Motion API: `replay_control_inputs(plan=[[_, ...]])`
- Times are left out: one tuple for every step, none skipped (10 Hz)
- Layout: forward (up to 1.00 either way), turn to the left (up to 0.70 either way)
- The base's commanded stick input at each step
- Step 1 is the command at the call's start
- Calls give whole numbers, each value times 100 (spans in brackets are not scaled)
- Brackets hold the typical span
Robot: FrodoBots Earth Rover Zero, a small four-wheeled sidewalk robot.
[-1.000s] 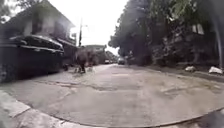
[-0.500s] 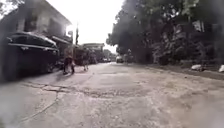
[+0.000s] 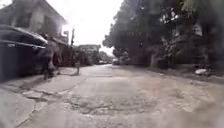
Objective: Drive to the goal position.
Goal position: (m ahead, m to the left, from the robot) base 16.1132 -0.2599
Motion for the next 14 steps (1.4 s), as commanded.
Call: replay_control_inputs(plan=[[100, -15], [100, 0], [100, 0], [100, 0], [100, 0], [100, 0], [100, 0], [100, 0], [100, 0], [100, 0], [100, 0], [100, 0], [100, 0], [100, 0]])
